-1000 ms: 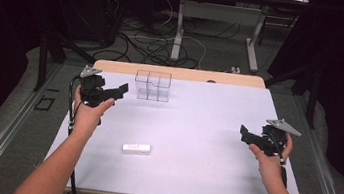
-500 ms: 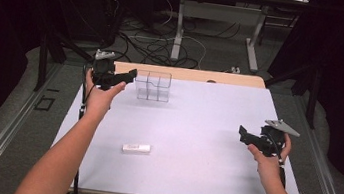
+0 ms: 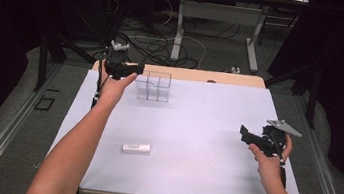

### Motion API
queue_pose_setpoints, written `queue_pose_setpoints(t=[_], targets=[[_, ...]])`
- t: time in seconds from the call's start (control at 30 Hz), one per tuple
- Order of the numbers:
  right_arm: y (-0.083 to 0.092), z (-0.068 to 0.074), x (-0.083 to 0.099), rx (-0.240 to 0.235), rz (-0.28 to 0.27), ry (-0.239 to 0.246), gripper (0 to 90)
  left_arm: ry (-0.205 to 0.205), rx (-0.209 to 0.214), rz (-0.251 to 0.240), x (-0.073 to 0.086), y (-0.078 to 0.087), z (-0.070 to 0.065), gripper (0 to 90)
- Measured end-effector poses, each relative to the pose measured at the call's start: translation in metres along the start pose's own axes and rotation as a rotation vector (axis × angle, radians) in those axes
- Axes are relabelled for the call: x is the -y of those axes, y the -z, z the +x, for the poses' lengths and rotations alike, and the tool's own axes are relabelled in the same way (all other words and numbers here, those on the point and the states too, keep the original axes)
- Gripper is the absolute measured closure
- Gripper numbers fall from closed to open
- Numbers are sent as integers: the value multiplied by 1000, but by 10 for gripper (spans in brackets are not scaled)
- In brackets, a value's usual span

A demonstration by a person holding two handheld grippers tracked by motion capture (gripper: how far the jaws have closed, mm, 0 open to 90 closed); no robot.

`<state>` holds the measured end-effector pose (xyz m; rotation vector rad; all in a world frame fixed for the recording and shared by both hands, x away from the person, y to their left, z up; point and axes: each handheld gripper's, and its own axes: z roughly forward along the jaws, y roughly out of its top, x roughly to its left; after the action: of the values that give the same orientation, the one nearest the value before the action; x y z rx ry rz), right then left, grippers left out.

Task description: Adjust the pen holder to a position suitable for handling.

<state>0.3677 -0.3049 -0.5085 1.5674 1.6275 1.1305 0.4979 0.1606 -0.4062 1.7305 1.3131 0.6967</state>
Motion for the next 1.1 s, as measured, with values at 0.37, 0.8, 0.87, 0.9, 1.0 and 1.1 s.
queue_pose_setpoints(t=[0.37,0.8,0.87,0.9,1.0,1.1], targets=[[1,-1,1,-22,35,-10,42,-16,-18,28,2,-21,3,313],[0,-1,2,-27,44,-25,48,33,-59,126,12,-45,11,338],[0,-1,2,-27,54,-27,52,41,-56,136,14,-49,11,352],[0,-1,2,-27,54,-27,52,44,-55,143,15,-50,11,352],[-1,-2,3,-36,53,-22,53,60,-39,166,19,-54,11,380],[-2,-2,4,-30,62,-27,54,45,-52,180,23,-58,9,442]])
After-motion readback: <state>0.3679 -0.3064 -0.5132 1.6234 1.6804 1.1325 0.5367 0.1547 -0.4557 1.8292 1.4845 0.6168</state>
